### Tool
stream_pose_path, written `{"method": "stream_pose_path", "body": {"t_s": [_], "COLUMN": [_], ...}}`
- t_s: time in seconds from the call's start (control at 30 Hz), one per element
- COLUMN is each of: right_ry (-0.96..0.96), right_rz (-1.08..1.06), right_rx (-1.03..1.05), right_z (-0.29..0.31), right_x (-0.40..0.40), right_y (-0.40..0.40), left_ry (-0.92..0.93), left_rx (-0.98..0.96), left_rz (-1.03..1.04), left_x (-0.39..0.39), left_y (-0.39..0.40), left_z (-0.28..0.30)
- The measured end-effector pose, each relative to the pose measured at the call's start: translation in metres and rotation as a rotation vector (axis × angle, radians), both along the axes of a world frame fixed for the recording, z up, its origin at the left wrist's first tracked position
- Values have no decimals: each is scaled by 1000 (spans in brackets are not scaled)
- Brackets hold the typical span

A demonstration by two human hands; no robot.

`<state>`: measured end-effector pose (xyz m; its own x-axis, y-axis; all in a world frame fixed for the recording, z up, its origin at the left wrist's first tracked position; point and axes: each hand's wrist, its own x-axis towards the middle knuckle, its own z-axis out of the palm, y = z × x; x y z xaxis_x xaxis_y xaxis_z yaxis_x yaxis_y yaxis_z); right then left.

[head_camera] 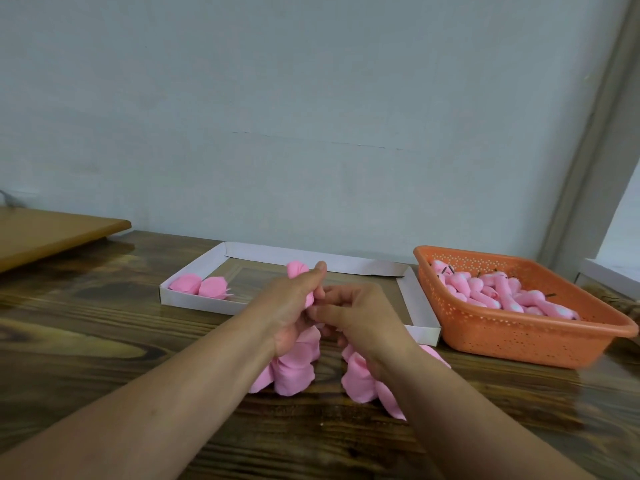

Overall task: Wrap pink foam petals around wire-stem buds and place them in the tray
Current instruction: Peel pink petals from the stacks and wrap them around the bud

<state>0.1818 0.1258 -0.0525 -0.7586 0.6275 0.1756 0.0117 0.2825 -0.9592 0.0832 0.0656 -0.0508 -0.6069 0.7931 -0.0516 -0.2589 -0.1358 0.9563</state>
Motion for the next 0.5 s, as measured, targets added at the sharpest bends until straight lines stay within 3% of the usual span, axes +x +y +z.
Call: {"method": "stream_pose_path", "body": {"t_s": [0.17,0.3,0.5], "right_ry": [-13,-169,-382], "right_rz": [-39,-114,38], "right_rx": [203,416,599], "right_z": [2,-2,-11], "right_x": [-3,-10,-22], "right_y": [6,9,3], "left_ry": [83,71,95], "left_rx": [14,23,2], "left_rz": [57,92,145], "left_x": [-2,-9,-19], "left_y": [-2,-5,-4], "left_z": [4,7,9]}}
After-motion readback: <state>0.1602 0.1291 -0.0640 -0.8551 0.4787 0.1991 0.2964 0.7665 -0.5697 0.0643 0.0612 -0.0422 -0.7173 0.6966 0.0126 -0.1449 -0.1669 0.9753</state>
